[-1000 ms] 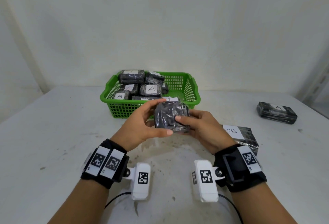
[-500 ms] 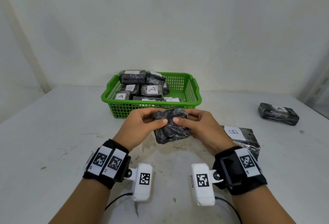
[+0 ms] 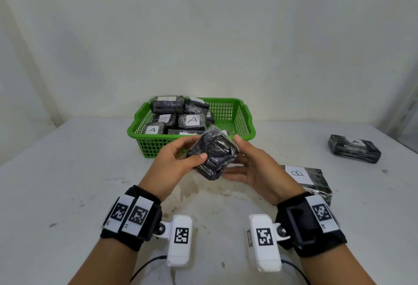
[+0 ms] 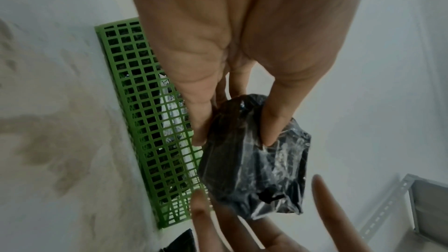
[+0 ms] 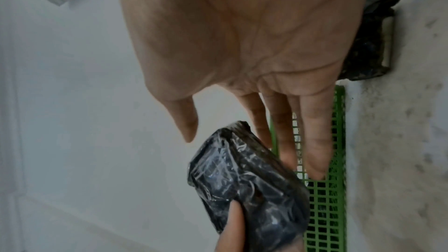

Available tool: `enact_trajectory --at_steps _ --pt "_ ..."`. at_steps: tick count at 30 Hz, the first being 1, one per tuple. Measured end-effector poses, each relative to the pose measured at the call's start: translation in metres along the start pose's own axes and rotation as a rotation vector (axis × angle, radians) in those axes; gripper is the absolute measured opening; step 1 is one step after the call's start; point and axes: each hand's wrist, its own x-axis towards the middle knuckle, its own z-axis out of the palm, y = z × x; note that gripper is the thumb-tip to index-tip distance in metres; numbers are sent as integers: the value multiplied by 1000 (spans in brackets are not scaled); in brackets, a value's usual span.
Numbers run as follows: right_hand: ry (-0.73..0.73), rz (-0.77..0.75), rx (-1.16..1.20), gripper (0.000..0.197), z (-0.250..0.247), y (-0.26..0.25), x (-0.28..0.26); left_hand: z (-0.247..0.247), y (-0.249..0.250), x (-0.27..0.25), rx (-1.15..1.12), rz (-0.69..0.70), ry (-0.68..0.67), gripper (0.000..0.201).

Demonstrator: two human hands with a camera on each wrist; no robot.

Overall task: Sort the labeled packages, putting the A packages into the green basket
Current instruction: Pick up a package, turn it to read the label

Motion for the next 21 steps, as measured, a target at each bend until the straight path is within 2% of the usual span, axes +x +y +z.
enact_trajectory --at_steps 3,7,10,12,14,16,18,21 --pt "-40 96 90 58 2 -3 -2 3 2 -2 -18 16 -34 50" --pt "-47 5 143 46 -2 -4 -1 3 6 -4 73 78 -92 59" --pt "15 -106 22 61 -7 1 5 3 8 -6 63 35 -183 77" --pt "28 -145 -47 76 -8 4 8 6 8 -7 50 -26 -175 91" --pt "13 -152 -80 80 -8 6 8 8 9 -6 59 -33 -108 87" --pt "-40 -148 -85 72 -6 5 6 7 9 -5 62 -14 -66 77" --pt "-79 -138 -74 64 -2 5 4 6 10 -5 69 -3 -58 75" --pt "-57 -135 -55 65 3 4 4 6 11 -6 79 -8 -69 72"
